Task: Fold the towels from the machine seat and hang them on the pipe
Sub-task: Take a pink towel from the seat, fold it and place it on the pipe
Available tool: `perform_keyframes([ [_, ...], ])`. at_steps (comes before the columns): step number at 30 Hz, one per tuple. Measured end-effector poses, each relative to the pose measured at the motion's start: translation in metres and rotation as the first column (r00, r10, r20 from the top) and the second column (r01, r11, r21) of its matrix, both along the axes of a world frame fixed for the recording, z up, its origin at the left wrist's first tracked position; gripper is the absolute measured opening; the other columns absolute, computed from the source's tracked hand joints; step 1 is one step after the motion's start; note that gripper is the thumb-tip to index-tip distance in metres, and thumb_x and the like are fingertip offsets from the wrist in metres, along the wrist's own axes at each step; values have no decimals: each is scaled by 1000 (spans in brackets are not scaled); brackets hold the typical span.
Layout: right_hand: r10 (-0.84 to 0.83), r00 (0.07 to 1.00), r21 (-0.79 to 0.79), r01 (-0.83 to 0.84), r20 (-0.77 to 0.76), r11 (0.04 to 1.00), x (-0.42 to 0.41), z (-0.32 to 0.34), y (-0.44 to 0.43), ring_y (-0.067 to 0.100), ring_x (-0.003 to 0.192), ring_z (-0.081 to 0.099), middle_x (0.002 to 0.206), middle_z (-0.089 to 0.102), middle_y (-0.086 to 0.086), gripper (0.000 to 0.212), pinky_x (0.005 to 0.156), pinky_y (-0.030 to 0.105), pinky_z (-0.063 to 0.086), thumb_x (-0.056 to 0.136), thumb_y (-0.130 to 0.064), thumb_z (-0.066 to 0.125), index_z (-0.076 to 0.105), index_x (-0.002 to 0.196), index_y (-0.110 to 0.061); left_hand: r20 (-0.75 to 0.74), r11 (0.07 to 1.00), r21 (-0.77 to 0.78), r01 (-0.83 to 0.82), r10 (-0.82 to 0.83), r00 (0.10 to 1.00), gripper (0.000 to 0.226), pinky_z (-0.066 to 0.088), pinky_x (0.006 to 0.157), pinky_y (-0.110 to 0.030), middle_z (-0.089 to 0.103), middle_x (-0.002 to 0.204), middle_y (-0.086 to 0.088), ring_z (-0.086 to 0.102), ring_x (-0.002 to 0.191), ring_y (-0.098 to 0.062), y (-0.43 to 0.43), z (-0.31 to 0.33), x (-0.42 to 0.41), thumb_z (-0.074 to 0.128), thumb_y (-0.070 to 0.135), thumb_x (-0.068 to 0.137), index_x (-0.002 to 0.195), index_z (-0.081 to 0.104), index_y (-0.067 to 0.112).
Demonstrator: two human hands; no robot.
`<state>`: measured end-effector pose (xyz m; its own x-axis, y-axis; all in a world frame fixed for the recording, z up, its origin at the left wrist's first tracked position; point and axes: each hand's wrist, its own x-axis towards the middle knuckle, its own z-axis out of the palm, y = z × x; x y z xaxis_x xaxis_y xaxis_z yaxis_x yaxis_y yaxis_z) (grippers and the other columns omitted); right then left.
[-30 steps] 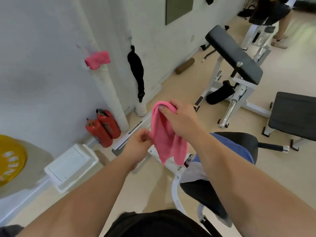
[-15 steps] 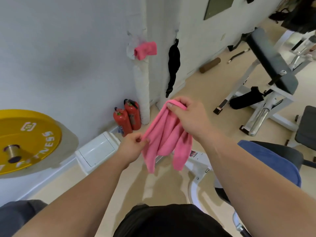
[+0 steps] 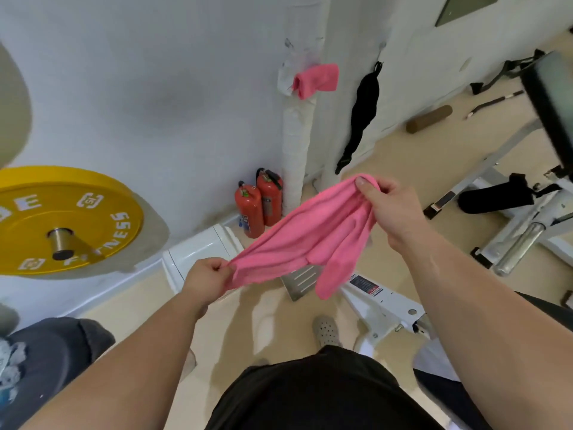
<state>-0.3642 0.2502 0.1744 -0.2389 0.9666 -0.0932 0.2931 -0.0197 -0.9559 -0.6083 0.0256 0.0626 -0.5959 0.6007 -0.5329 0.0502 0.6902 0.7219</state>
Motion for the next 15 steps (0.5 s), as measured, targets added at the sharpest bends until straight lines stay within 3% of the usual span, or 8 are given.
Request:
perform_keyframes([
  [5,204,947,-54,-196,250,979,-5,-48,39,21,70,58,69,63,0,20,62,30,42,96,-30,66,72,81,-18,106,989,90,-119,109,988,29,41,69,-32,64,74,0,52,72,-21,28,27,13,53,19,103,88,72,3],
  [9,394,827,39,-445,401,895,-21,-61,64,29,78,65,76,71,9,26,70,40,52,94,-36,65,76,85,-13,165,961,173,-214,186,969,30,47,71,-30,74,77,8,63,75,-15,80,65,40,48,18,105,89,74,20],
  [11,478,743,43,-559,468,828,-32,-55,70,24,79,65,79,72,4,26,72,37,51,95,-39,63,76,87,-17,164,938,213,-274,242,956,31,48,73,-30,75,79,7,65,79,-15,108,83,54,48,17,104,89,75,21],
  [15,596,709,77,-665,378,743,-50,-32,69,16,74,66,76,73,-3,16,71,36,53,87,-34,71,78,83,-20,172,910,243,-336,300,938,26,51,77,-31,75,86,-2,66,79,-17,149,101,83,51,17,103,98,76,12],
])
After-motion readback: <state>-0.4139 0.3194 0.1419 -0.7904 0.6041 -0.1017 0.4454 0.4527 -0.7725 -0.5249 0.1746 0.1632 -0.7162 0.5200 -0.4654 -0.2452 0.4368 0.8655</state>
